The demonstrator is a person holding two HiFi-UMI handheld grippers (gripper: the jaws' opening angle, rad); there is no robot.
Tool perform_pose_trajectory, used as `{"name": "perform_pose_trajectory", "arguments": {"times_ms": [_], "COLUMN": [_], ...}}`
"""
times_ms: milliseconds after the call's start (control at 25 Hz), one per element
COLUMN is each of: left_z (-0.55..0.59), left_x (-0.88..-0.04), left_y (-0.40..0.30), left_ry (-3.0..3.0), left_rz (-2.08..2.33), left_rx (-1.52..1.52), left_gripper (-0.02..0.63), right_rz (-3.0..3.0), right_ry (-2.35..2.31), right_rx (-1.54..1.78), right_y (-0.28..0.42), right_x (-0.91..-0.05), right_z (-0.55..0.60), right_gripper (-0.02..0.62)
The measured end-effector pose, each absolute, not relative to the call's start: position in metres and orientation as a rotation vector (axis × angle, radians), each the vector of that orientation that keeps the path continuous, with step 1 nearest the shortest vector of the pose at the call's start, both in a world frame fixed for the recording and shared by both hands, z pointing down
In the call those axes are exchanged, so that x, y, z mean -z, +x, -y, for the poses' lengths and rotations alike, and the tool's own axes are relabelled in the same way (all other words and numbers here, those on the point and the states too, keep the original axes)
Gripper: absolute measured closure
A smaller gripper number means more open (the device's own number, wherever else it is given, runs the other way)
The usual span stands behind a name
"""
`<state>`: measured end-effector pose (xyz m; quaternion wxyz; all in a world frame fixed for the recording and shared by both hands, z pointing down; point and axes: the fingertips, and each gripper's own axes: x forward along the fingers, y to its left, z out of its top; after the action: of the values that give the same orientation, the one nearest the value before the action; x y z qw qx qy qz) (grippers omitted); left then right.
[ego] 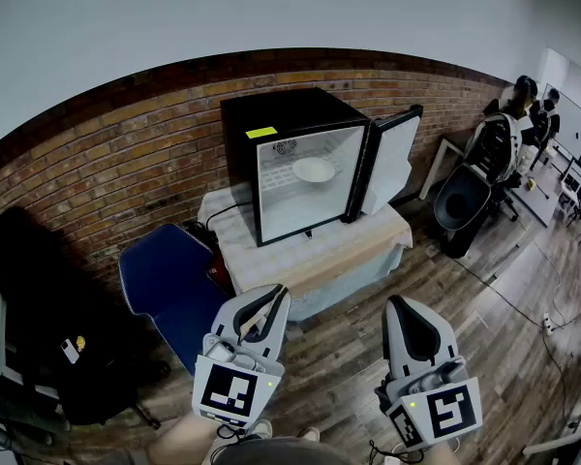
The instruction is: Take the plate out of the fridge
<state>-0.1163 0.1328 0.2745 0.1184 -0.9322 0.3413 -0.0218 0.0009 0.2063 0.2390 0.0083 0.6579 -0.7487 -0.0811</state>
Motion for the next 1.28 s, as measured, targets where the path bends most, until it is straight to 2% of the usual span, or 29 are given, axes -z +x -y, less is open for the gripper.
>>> {"name": "perform_pose_trajectory", "arguments": {"times_ms": [1280], "left_z": [-0.143], "left_x": [-0.283], "left_y": [-0.055], "left_ry": [-2.733], "left_rz": [-1.097], "left_rx": [0.074], "left_gripper": [0.588], "right_rz": [2.450], "right_ry": [1.985], "right_rx": [0.165], "right_y": [0.066], "right_x": [-0.260], "right_z": [-0.211], "right_gripper": [0.565]}}
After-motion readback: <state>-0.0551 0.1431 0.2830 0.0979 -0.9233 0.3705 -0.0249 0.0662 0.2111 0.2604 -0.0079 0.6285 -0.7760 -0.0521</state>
